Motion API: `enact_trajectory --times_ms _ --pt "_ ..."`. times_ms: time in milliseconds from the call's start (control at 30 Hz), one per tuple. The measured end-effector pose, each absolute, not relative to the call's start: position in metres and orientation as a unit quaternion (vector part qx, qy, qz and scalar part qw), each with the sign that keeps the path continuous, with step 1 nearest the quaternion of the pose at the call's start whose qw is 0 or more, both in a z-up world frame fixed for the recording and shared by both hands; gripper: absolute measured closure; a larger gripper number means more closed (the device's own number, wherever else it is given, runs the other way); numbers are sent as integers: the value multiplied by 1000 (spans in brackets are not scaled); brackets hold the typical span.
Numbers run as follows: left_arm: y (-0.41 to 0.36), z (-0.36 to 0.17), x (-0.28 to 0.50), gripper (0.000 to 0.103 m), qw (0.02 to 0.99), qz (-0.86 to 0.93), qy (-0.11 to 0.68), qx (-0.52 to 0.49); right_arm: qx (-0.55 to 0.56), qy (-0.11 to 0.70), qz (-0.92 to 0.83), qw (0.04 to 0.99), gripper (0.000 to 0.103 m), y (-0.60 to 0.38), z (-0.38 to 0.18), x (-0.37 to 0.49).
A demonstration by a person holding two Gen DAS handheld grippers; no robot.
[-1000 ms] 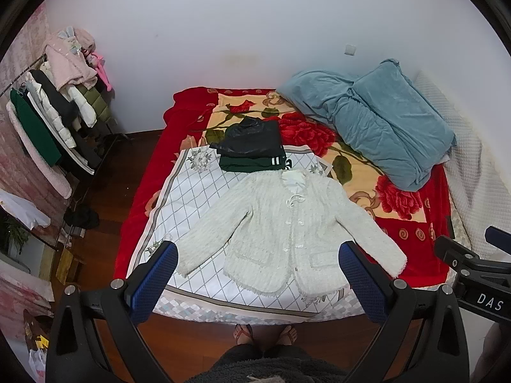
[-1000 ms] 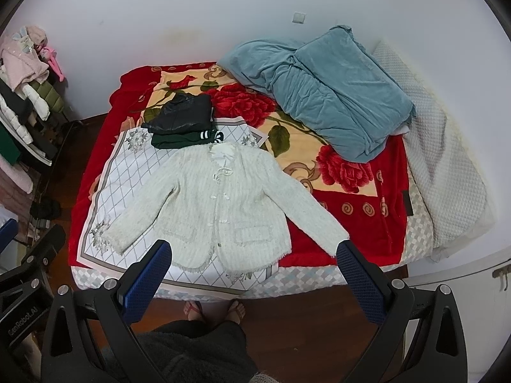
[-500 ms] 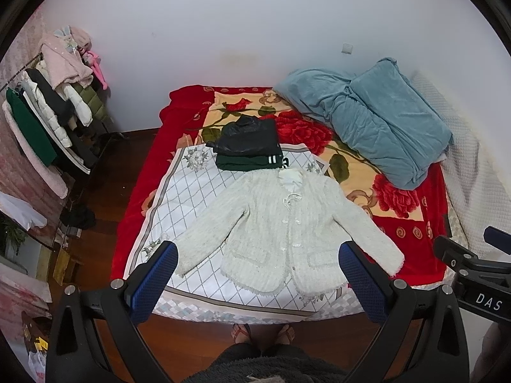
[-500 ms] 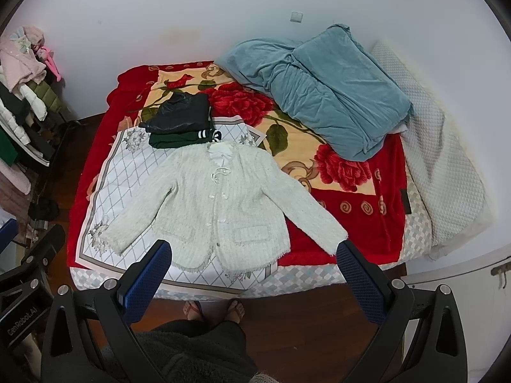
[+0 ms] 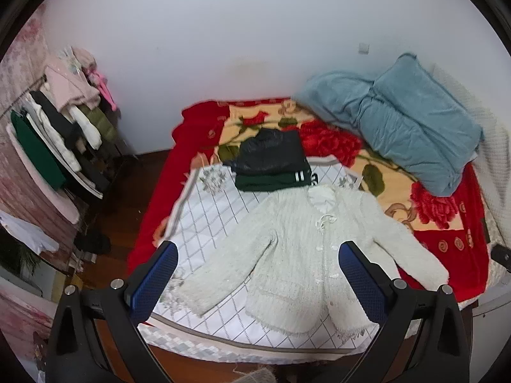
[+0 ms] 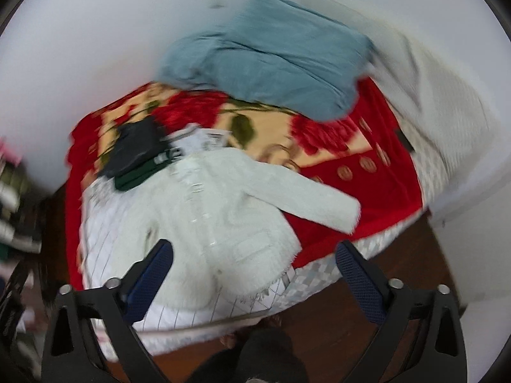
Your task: Fold large clothes
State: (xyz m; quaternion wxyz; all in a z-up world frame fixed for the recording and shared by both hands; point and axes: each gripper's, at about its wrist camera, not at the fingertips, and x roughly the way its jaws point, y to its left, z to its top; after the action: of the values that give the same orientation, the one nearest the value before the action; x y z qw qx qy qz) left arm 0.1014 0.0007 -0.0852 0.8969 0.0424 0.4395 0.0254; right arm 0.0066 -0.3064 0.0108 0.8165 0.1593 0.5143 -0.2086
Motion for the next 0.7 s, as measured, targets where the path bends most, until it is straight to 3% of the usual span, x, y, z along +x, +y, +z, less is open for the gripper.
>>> enact_trajectory --times_ms 67,133,400,500,700 --pt "-4 -111 125 0 888 31 457 38 183 531 -227 796 41 -336 -30 17" --pt "-15 -140 148 0 877 38 478 38 221 548 -238 771 50 -369 -76 25" --pt "-74 -252 226 0 841 95 528 74 423 561 -273 657 49 -518 -295 27" --pt "-93 -301 249 0 821 101 556 86 499 542 -293 610 42 -560 -373 18" --pt "-131 -397 277 0 779 99 605 134 599 480 -362 529 41 -618 -501 -10"
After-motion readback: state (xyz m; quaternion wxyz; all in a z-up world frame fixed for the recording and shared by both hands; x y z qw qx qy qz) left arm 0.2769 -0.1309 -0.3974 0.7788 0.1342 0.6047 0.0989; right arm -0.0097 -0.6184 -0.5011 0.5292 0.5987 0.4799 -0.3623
